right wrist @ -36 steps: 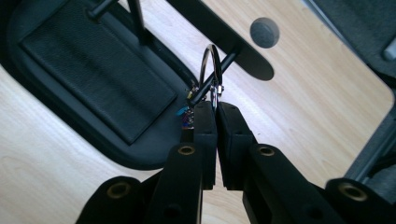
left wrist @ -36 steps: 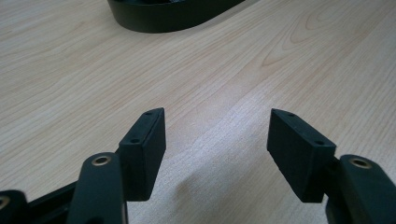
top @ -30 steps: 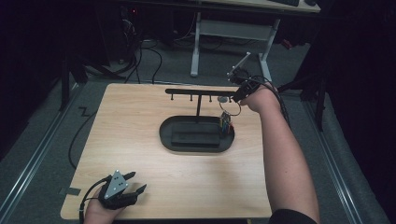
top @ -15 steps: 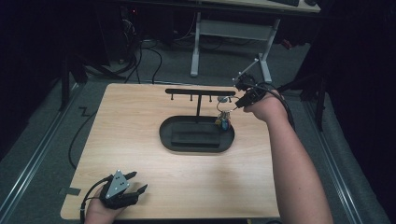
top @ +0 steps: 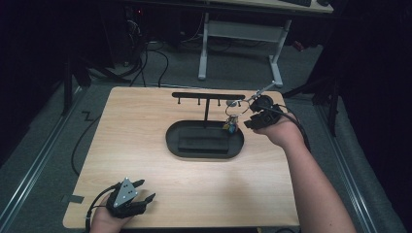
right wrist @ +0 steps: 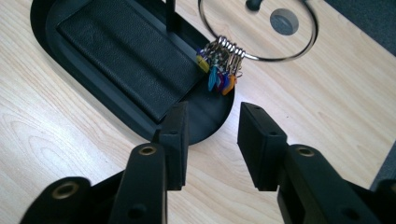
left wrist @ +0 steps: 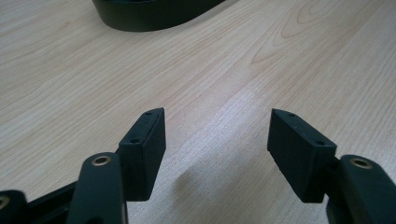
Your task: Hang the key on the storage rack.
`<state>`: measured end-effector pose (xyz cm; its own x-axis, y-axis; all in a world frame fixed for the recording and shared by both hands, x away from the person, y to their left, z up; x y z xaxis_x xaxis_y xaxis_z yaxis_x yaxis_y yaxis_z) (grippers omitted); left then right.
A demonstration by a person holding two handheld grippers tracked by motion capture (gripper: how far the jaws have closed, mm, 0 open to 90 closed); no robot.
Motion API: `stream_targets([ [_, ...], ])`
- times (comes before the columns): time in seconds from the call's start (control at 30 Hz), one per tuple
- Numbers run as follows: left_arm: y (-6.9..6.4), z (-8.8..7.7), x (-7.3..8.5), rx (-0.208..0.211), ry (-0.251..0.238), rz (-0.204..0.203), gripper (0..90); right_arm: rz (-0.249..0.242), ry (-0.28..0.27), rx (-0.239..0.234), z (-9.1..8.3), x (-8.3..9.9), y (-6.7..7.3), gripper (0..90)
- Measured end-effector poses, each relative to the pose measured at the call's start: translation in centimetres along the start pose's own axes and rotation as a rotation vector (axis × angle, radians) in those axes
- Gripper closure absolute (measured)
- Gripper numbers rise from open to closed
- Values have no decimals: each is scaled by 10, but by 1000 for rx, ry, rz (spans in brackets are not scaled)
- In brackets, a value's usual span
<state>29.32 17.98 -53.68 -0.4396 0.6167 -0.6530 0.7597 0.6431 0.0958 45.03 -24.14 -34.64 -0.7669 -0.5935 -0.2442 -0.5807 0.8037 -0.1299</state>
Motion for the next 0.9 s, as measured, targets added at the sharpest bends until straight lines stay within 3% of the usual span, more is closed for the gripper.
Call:
stream_targets([
  [0.3,-2,2,0,0,11,9,378,3,-55,-17,15,28,8,446],
  [0.53,-4,4,0,5,14,10,377,-4,-119,-31,27,53,21,363],
  [0.9,-4,4,0,5,15,8,377,71,-201,-24,57,93,38,281],
])
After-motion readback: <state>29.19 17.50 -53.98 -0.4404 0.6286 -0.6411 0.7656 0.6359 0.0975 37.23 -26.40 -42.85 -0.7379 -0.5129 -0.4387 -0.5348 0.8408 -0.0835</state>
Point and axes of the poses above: each handheld gripper's, and its own axes: z roughly forward along the jaws, x roughly out of its underside, y roughly to its left, the point moved 1 cm from there along z, roughly forward along the jaws, and after that the axes turned 14 degrees about y, right-handed, at the moved point
